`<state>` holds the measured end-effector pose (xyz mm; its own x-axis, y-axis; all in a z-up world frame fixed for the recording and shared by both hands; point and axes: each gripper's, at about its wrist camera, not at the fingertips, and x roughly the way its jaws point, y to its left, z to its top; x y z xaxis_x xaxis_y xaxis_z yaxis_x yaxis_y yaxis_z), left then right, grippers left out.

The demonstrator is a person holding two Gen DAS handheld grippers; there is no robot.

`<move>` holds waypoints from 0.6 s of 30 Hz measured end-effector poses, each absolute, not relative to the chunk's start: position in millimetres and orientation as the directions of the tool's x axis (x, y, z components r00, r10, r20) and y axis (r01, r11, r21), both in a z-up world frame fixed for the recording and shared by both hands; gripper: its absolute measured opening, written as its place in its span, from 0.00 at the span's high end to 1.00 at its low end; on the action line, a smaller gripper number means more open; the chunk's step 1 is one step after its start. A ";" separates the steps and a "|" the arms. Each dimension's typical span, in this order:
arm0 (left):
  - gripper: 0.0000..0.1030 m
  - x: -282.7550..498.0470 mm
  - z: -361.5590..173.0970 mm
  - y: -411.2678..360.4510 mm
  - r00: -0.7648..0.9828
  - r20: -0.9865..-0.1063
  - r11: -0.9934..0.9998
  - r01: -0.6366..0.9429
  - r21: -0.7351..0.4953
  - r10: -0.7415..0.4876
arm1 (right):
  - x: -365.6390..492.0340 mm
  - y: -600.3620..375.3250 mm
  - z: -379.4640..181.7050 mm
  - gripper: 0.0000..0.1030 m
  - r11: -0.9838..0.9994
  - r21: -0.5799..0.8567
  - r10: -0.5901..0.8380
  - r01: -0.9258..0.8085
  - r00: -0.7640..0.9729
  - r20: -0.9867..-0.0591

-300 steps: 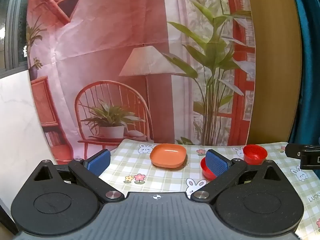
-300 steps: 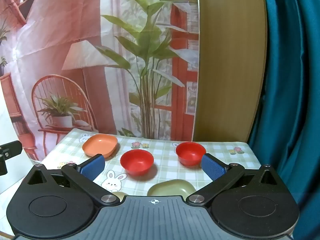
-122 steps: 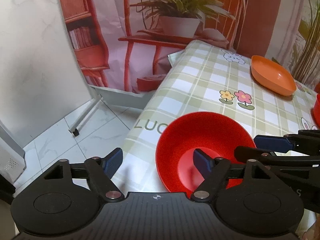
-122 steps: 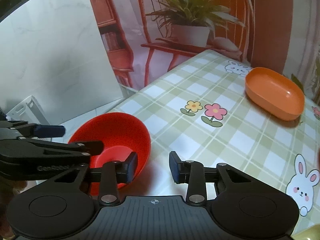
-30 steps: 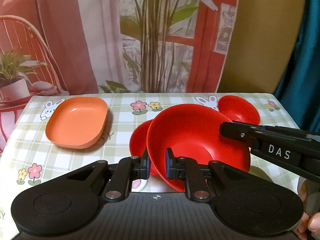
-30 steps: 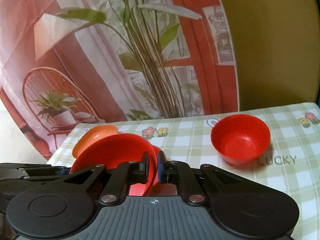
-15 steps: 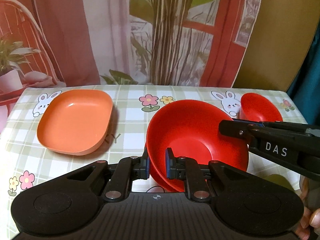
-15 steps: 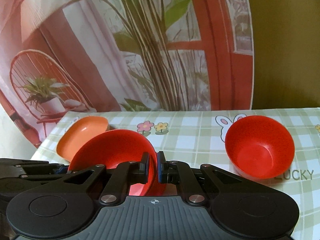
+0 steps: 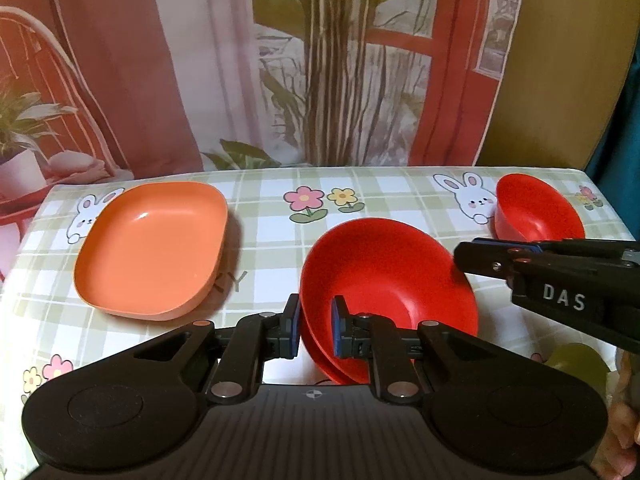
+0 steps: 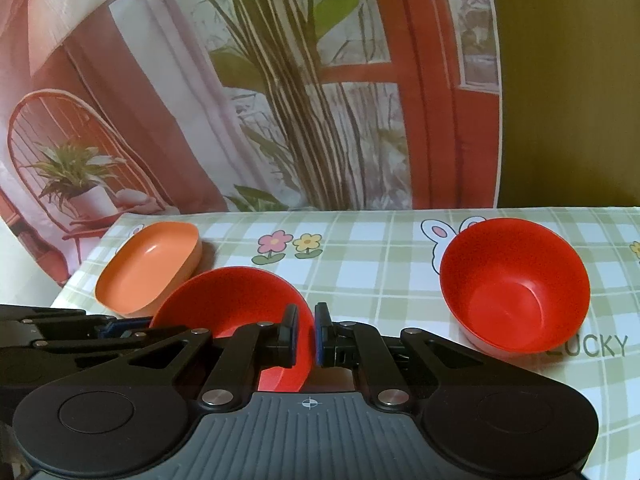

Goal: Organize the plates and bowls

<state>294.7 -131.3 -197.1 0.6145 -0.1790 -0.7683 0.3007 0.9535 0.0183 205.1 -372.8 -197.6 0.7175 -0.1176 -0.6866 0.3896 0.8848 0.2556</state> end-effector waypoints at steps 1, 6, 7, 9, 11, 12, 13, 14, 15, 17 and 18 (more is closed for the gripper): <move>0.84 294.7 -197.1 -130.8 0.617 -0.768 0.955 0.295 0.023 -0.172 | 203.8 -373.4 -196.8 0.92 0.884 0.257 -0.118 0.390 0.720 -0.683; 0.84 295.1 -195.0 -128.3 0.620 -0.770 0.964 0.266 0.023 -0.153 | 194.6 -379.4 -194.0 0.90 0.880 0.266 -0.124 0.394 0.731 -0.671; 0.83 294.4 -193.7 -128.2 0.622 -0.768 0.965 0.260 0.021 -0.151 | 191.7 -381.2 -193.3 0.89 0.879 0.268 -0.125 0.394 0.734 -0.668; 0.81 292.3 -190.7 -129.4 0.628 -0.762 0.966 0.257 0.015 -0.155 | 184.2 -385.1 -190.6 0.88 0.880 0.269 -0.129 0.391 0.743 -0.657; 0.76 289.6 -187.0 -132.9 0.637 -0.752 0.965 0.263 0.001 -0.172 | 174.1 -389.1 -186.6 0.84 0.885 0.260 -0.140 0.385 0.755 -0.641; 0.72 287.8 -185.3 -134.6 0.640 -0.745 0.963 0.269 -0.009 -0.186 | 168.6 -391.5 -184.4 0.83 0.888 0.253 -0.149 0.383 0.761 -0.631; 0.68 286.2 -183.0 -137.6 0.643 -0.737 0.960 0.279 -0.025 -0.206 | 164.2 -393.8 -182.5 0.83 0.890 0.246 -0.157 0.384 0.765 -0.625; 0.67 285.1 -181.1 -140.9 0.646 -0.730 0.956 0.290 -0.039 -0.225 | 158.5 -397.3 -180.8 0.83 0.891 0.238 -0.168 0.386 0.768 -0.618; 0.66 283.6 -178.6 -145.5 0.649 -0.718 0.951 0.305 -0.056 -0.250 | 153.7 -400.2 -179.8 0.83 0.891 0.232 -0.178 0.391 0.770 -0.613; 0.64 281.5 -175.6 -153.9 0.656 -0.699 0.942 0.328 -0.078 -0.286 | 143.1 -408.9 -178.4 0.82 0.887 0.220 -0.203 0.406 0.771 -0.603; 0.62 280.2 -174.5 -158.3 0.660 -0.689 0.938 0.337 -0.087 -0.301 | 137.6 -413.9 -178.1 0.82 0.883 0.216 -0.216 0.416 0.770 -0.600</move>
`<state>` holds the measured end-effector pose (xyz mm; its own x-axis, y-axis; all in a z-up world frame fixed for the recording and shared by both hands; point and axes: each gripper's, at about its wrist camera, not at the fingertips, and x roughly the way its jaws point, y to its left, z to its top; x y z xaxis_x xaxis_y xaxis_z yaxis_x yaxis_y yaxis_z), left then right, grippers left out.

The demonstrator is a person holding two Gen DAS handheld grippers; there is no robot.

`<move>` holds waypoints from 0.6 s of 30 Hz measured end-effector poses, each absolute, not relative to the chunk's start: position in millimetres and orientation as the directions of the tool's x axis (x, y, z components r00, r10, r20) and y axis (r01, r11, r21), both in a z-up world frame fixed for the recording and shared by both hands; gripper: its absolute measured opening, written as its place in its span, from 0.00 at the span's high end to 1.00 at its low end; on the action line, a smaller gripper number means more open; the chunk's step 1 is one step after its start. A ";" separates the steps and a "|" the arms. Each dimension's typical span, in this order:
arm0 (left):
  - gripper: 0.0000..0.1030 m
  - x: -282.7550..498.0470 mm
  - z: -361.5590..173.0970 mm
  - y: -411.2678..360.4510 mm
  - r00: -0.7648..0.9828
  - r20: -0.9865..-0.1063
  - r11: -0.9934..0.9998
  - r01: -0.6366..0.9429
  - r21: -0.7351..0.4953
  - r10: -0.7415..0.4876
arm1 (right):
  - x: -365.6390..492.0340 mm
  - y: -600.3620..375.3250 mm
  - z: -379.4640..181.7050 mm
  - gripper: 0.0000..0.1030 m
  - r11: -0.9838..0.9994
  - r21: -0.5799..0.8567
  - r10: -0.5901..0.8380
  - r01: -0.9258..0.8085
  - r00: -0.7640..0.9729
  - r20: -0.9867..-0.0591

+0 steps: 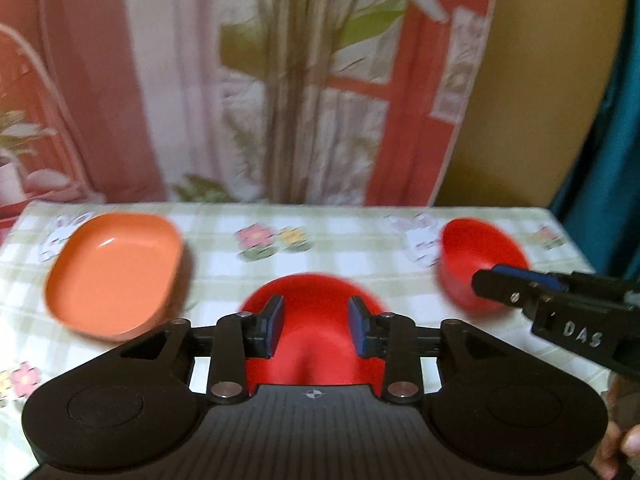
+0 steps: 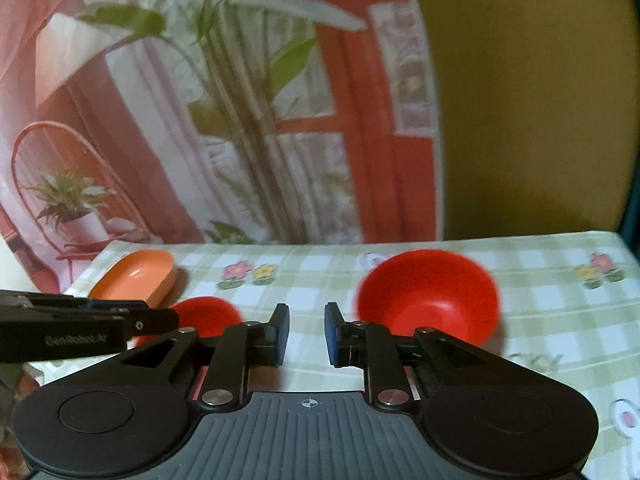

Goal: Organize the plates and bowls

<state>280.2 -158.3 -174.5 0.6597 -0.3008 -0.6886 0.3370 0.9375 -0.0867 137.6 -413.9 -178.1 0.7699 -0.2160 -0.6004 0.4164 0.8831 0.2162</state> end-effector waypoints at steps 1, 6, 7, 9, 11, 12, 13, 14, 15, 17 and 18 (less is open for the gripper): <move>0.60 279.8 -173.3 -163.7 0.664 -0.677 0.933 0.347 -0.097 -0.317 | 132.7 -418.9 -178.3 0.82 0.880 0.214 -0.226 0.425 0.769 -0.597; 0.56 277.7 -173.2 -185.9 0.667 -0.635 0.908 0.393 -0.145 -0.390 | 107.3 -448.4 -185.4 0.79 0.850 0.216 -0.285 0.481 0.764 -0.580; 0.53 278.3 -174.0 -191.6 0.668 -0.628 0.904 0.400 -0.150 -0.400 | 103.5 -454.5 -188.0 0.79 0.843 0.215 -0.298 0.494 0.760 -0.578; 0.51 279.0 -176.5 -203.1 0.670 -0.624 0.901 0.408 -0.144 -0.403 | 97.2 -468.4 -193.7 0.77 0.823 0.224 -0.318 0.522 0.750 -0.579; 0.50 281.6 -181.4 -215.1 0.663 -0.626 0.896 0.421 -0.142 -0.411 | 93.0 -480.5 -199.7 0.77 0.807 0.234 -0.332 0.542 0.745 -0.578; 0.50 283.1 -184.9 -218.9 0.659 -0.628 0.894 0.425 -0.144 -0.414 | 91.2 -485.7 -202.5 0.77 0.802 0.234 -0.341 0.549 0.743 -0.576; 0.49 285.3 -189.2 -225.1 0.651 -0.635 0.892 0.428 -0.145 -0.416 | 89.7 -490.9 -205.7 0.76 0.798 0.234 -0.348 0.556 0.742 -0.573; 0.49 287.1 -191.8 -228.4 0.644 -0.642 0.891 0.431 -0.146 -0.416 | 89.7 -495.5 -209.0 0.76 0.793 0.236 -0.353 0.562 0.739 -0.574; 0.49 289.4 -196.2 -232.3 0.636 -0.650 0.890 0.432 -0.147 -0.416 | 89.1 -500.2 -212.3 0.76 0.788 0.242 -0.353 0.567 0.737 -0.577; 0.49 293.7 -204.2 -238.2 0.624 -0.663 0.890 0.430 -0.151 -0.414 | 89.9 -508.2 -219.2 0.75 0.780 0.253 -0.352 0.573 0.735 -0.580; 0.50 296.5 -207.9 -241.0 0.619 -0.669 0.891 0.428 -0.152 -0.411 | 90.9 -510.9 -222.2 0.75 0.779 0.257 -0.348 0.572 0.735 -0.582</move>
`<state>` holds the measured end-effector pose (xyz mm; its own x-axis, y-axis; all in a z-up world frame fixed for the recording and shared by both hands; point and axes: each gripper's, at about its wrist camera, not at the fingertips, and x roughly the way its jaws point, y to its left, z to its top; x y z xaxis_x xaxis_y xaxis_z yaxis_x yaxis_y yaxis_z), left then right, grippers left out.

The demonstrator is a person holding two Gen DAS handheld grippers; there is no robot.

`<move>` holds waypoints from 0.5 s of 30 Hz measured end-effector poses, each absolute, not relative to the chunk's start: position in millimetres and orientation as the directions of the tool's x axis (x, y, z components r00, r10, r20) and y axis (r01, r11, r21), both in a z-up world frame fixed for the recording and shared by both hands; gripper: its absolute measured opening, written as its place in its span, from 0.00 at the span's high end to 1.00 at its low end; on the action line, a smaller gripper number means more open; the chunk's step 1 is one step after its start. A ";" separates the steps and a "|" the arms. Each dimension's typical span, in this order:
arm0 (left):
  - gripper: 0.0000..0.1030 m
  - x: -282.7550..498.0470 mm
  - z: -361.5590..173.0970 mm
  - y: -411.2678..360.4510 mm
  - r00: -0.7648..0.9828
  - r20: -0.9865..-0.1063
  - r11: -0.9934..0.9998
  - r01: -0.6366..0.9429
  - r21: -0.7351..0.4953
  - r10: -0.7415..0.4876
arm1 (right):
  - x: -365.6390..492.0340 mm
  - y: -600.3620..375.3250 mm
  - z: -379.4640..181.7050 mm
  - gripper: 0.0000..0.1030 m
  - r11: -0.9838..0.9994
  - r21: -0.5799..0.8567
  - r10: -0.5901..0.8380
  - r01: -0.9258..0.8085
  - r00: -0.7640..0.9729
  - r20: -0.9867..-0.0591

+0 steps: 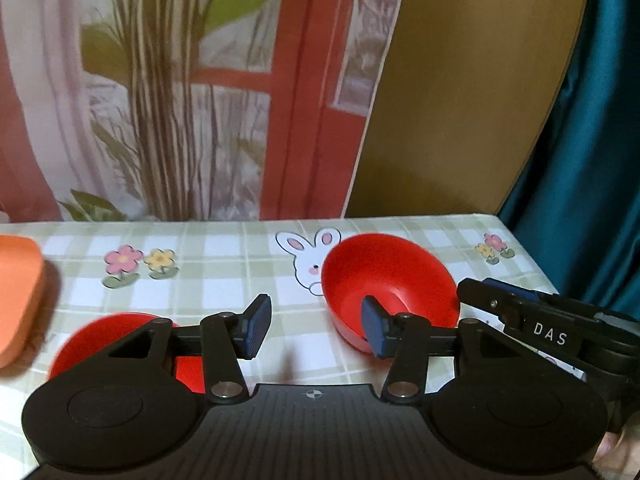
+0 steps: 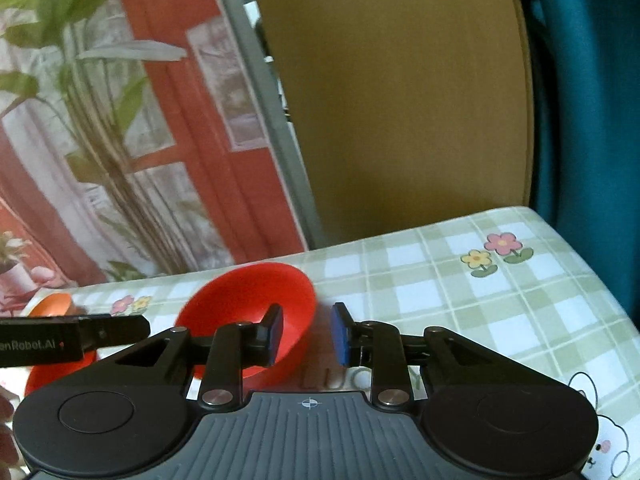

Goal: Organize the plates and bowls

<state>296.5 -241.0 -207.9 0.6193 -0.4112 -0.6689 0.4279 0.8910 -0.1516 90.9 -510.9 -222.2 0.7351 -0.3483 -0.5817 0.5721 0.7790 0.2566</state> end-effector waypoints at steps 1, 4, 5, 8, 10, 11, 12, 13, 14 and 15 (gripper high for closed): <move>0.49 298.8 -212.2 -244.4 0.615 -0.676 0.893 0.424 -0.151 -0.406 | 92.6 -512.1 -225.0 0.75 0.780 0.259 -0.344 0.569 0.736 -0.583; 0.49 305.8 -220.1 -249.6 0.606 -0.690 0.897 0.416 -0.150 -0.396 | 100.8 -513.5 -232.8 0.75 0.788 0.255 -0.334 0.561 0.736 -0.589; 0.49 308.1 -223.3 -251.2 0.603 -0.694 0.898 0.412 -0.151 -0.394 | 103.3 -514.0 -235.3 0.75 0.787 0.254 -0.332 0.562 0.734 -0.592; 0.50 313.7 -229.7 -254.1 0.592 -0.704 0.900 0.408 -0.156 -0.391 | 107.4 -513.8 -238.5 0.80 0.783 0.268 -0.324 0.562 0.735 -0.596; 0.50 316.1 -234.7 -256.7 0.584 -0.711 0.899 0.409 -0.158 -0.391 | 109.1 -513.4 -239.7 0.81 0.780 0.272 -0.323 0.563 0.735 -0.596; 0.50 317.0 -236.5 -258.4 0.579 -0.714 0.898 0.411 -0.160 -0.392 | 109.4 -513.1 -239.9 0.83 0.780 0.273 -0.322 0.563 0.736 -0.596; 0.50 318.2 -238.6 -259.9 0.572 -0.719 0.895 0.415 -0.161 -0.394 | 109.9 -512.8 -240.3 0.86 0.780 0.276 -0.320 0.562 0.736 -0.596; 0.56 318.9 -240.3 -261.6 0.563 -0.723 0.891 0.424 -0.163 -0.400 | 110.0 -512.4 -240.7 0.88 0.780 0.278 -0.318 0.562 0.737 -0.597; 0.62 319.9 -241.0 -262.8 0.556 -0.722 0.884 0.435 -0.169 -0.411 | 109.8 -511.6 -240.7 0.89 0.780 0.280 -0.316 0.559 0.739 -0.595; 0.72 319.9 -241.5 -264.0 0.545 -0.721 0.875 0.450 -0.179 -0.428 | 109.4 -510.4 -240.2 0.90 0.781 0.283 -0.316 0.557 0.742 -0.592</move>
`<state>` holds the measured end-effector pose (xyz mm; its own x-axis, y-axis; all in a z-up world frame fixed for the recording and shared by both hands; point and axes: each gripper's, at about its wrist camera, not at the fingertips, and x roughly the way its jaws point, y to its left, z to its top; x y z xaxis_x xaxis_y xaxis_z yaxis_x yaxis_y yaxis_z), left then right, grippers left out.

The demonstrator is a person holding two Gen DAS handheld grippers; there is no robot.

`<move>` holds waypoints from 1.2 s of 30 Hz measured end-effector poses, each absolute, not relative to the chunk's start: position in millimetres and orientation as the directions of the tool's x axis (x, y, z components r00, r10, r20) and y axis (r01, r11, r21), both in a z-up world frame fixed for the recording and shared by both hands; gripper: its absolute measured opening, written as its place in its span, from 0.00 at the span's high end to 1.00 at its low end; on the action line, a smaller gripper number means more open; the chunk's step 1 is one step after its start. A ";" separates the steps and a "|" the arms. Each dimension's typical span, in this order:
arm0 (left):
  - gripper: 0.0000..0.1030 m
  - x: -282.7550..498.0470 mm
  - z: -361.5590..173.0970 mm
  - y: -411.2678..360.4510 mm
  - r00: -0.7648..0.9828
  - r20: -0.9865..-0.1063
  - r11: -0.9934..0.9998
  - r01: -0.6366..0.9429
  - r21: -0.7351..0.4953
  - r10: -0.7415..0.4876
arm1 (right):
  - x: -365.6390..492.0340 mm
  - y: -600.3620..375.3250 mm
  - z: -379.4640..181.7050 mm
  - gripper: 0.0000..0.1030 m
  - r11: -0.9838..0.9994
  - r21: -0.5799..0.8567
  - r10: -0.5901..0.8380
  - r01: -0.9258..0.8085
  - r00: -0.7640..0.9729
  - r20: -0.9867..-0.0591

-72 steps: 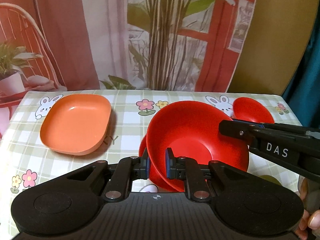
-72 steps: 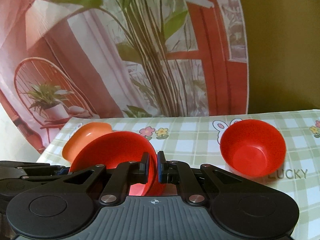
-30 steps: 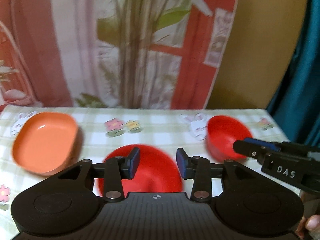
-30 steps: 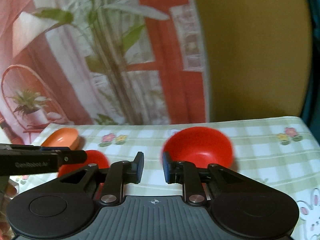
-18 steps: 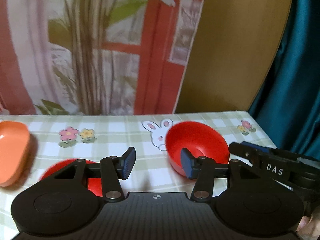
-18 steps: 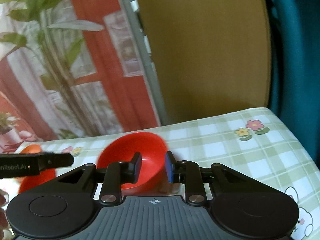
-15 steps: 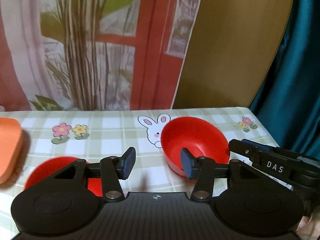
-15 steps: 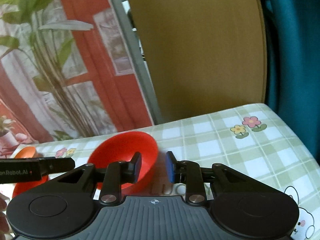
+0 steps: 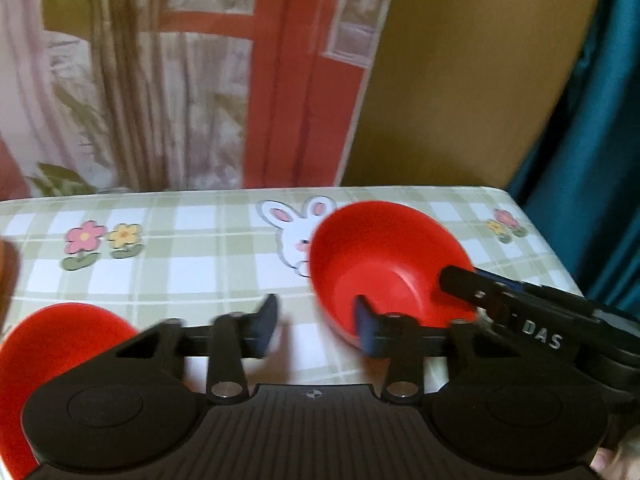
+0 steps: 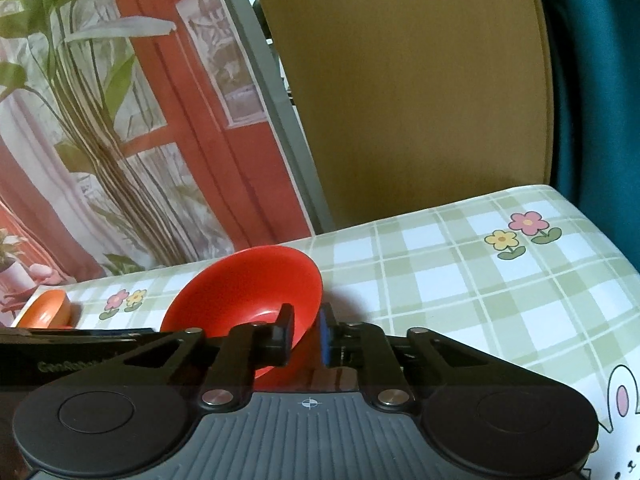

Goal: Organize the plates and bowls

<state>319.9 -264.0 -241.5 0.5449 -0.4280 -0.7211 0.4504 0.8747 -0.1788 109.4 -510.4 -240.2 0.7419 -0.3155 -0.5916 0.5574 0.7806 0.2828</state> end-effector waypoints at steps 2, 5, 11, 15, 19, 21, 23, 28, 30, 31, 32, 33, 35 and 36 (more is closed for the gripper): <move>0.80 317.8 -241.1 -266.5 0.537 -0.724 0.868 0.464 -0.175 -0.433 | 109.6 -507.8 -238.4 0.90 0.780 0.278 -0.320 0.560 0.740 -0.592; 0.80 311.3 -237.1 -268.5 0.551 -0.720 0.867 0.477 -0.144 -0.422 | 108.4 -505.5 -235.0 0.91 0.776 0.285 -0.321 0.562 0.741 -0.589; 0.80 303.7 -222.3 -262.6 0.571 -0.710 0.878 0.458 -0.140 -0.412 | 102.7 -496.4 -220.1 0.91 0.774 0.298 -0.321 0.559 0.751 -0.577; 0.80 292.2 -206.5 -256.6 0.591 -0.696 0.880 0.457 -0.129 -0.409 | 101.3 -484.3 -206.7 0.91 0.779 0.298 -0.323 0.552 0.760 -0.564; 0.80 281.3 -194.1 -244.4 0.607 -0.685 0.886 0.447 -0.127 -0.404 | 101.7 -469.3 -195.7 0.91 0.786 0.306 -0.311 0.537 0.771 -0.556; 0.80 276.1 -188.4 -236.7 0.614 -0.682 0.889 0.440 -0.124 -0.399 | 102.2 -461.0 -190.7 0.91 0.789 0.310 -0.305 0.530 0.777 -0.551; 0.80 272.9 -183.8 -230.9 0.620 -0.680 0.894 0.433 -0.119 -0.391 | 102.8 -452.8 -186.0 0.91 0.793 0.316 -0.298 0.522 0.783 -0.547; 0.80 258.9 -170.5 -214.5 0.647 -0.670 0.907 0.409 -0.097 -0.364 | 103.7 -432.2 -175.9 0.91 0.805 0.329 -0.273 0.494 0.800 -0.534; 0.80 251.7 -166.0 -209.1 0.653 -0.669 0.912 0.400 -0.093 -0.355 | 103.6 -424.2 -171.7 0.91 0.810 0.331 -0.264 0.484 0.805 -0.531; 0.80 248.8 -163.8 -206.5 0.655 -0.668 0.913 0.398 -0.092 -0.353 | 103.5 -420.6 -169.6 0.91 0.813 0.330 -0.262 0.480 0.808 -0.528; 0.80 246.1 -162.2 -204.0 0.657 -0.667 0.914 0.397 -0.090 -0.351 | 102.9 -416.8 -167.4 0.91 0.816 0.329 -0.260 0.475 0.810 -0.525; 0.80 243.2 -160.2 -202.4 0.660 -0.665 0.914 0.396 -0.087 -0.349 | 102.2 -413.2 -165.5 0.91 0.818 0.330 -0.258 0.471 0.813 -0.522; 0.80 236.5 -156.6 -198.4 0.667 -0.660 0.915 0.394 -0.081 -0.346 | 100.4 -406.9 -163.3 0.91 0.821 0.332 -0.253 0.465 0.816 -0.519; 0.80 233.6 -156.3 -197.7 0.669 -0.660 0.916 0.392 -0.080 -0.344 | 99.8 -403.4 -162.3 0.90 0.822 0.333 -0.248 0.462 0.818 -0.519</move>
<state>233.6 -197.7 -156.3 0.6686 -0.3435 -0.6595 0.3922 0.9164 -0.0798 99.8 -403.4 -162.3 0.8176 -0.2484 -0.5195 0.4616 0.8221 0.3333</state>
